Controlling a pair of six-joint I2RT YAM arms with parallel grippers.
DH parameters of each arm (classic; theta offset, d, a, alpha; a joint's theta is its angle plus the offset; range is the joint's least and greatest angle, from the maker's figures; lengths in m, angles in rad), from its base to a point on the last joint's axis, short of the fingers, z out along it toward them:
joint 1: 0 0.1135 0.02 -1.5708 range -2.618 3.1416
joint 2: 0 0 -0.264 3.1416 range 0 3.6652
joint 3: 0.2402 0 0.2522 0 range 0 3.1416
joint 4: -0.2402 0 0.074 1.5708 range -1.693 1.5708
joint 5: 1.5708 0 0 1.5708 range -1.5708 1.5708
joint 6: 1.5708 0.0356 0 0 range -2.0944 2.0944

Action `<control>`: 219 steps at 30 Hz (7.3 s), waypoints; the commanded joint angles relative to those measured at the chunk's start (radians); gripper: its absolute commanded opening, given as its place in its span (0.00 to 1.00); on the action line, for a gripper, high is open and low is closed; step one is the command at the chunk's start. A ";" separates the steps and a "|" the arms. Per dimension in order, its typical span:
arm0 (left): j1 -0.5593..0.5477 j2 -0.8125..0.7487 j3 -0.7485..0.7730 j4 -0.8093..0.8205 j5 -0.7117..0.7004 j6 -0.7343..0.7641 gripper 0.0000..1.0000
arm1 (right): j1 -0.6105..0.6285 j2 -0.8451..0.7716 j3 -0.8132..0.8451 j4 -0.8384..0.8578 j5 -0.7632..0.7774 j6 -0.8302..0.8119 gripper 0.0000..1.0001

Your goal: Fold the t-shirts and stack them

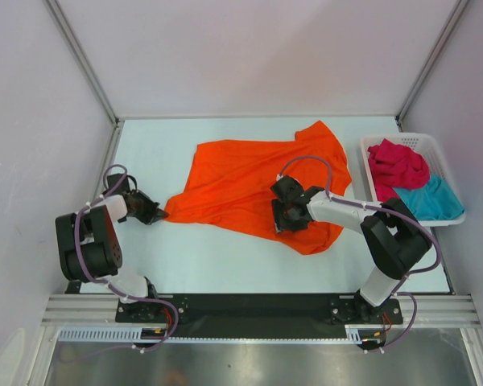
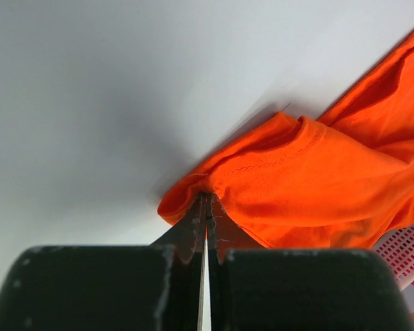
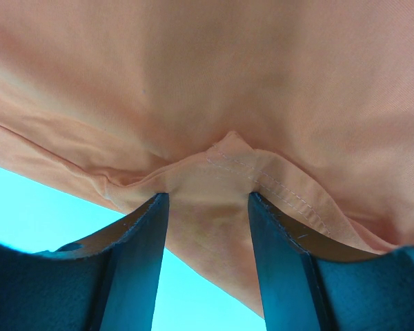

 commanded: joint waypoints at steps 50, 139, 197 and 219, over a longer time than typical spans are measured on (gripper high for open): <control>-0.013 -0.093 0.052 -0.041 0.016 -0.003 0.00 | -0.041 -0.112 0.026 -0.066 0.080 -0.023 0.66; 0.101 -0.368 0.241 -0.251 0.154 0.064 0.00 | -0.084 -0.688 0.156 -0.505 0.503 0.030 0.00; -0.217 0.036 0.155 -0.047 0.072 0.046 0.41 | -0.322 -0.062 0.305 -0.196 0.312 -0.212 0.00; -0.252 0.117 0.109 0.027 0.049 0.020 0.00 | -0.319 -0.086 0.307 -0.215 0.318 -0.211 0.00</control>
